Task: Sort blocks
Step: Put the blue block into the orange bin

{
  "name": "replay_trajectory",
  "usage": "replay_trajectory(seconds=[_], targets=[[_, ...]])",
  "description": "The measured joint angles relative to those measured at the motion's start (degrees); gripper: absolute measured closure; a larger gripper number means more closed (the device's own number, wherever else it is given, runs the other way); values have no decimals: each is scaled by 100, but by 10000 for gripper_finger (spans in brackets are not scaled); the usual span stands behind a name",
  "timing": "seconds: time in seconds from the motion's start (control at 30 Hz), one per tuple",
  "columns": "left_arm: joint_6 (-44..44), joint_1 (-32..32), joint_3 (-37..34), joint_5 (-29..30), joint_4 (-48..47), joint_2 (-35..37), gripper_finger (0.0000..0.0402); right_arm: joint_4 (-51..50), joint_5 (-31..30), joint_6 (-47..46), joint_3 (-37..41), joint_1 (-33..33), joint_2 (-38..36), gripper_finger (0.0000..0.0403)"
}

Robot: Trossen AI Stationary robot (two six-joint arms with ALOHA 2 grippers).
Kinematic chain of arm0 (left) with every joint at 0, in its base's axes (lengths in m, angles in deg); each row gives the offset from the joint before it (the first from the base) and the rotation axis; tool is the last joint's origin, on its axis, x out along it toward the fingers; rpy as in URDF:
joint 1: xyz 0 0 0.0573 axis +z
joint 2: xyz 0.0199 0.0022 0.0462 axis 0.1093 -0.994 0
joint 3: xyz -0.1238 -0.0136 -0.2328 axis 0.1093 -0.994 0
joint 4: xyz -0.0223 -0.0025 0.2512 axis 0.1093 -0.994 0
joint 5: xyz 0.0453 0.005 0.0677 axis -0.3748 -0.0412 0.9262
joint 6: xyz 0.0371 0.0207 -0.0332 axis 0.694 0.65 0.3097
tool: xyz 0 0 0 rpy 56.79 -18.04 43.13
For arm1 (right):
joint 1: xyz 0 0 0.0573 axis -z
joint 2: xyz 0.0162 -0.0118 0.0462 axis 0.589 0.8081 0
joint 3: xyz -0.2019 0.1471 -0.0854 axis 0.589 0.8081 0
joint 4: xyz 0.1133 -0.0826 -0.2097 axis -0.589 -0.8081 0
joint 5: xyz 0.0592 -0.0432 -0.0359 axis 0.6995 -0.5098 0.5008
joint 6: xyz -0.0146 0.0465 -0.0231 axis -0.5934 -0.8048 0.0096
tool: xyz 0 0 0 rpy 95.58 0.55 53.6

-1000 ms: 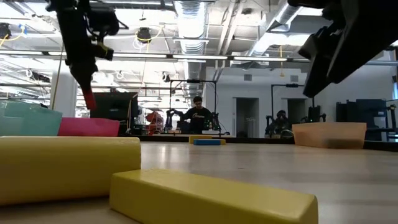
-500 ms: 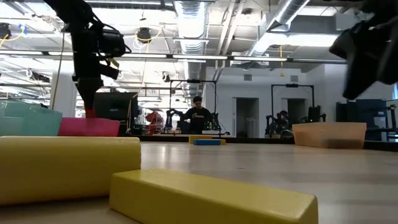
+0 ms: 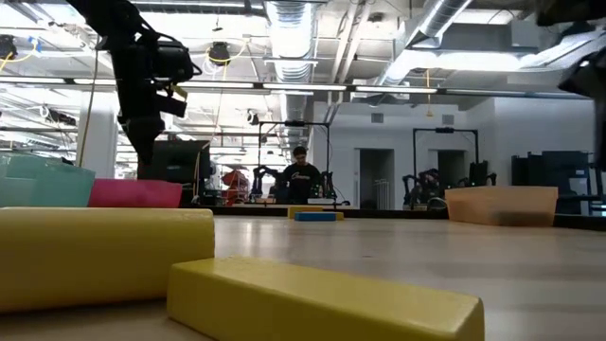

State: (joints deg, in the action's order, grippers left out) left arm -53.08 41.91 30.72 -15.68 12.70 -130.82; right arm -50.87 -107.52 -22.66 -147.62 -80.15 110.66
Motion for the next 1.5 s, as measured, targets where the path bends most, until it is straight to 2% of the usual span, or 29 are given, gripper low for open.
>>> replay_trajectory(seconds=[0.13,0.33,0.53,0.67,1.07,1.5], targets=[[-59,-8,0,4,30,2,208,-413,126,-539,0,-140,0,164],[-236,-158,0,-654,186,151,208,-1114,686,-1480,0,-274,0,164],[-468,-514,0,-1327,480,455,208,-1384,945,-2123,0,-499,0,164],[-607,-865,0,-1578,607,666,208,-1513,1082,-2459,0,-646,0,164],[-1126,-2285,0,-1665,715,868,208,-1842,1647,-3434,0,-1121,2,164],[-1646,-3791,0,-1664,1364,861,208,-1850,2150,-4877,0,-1874,2,164]])
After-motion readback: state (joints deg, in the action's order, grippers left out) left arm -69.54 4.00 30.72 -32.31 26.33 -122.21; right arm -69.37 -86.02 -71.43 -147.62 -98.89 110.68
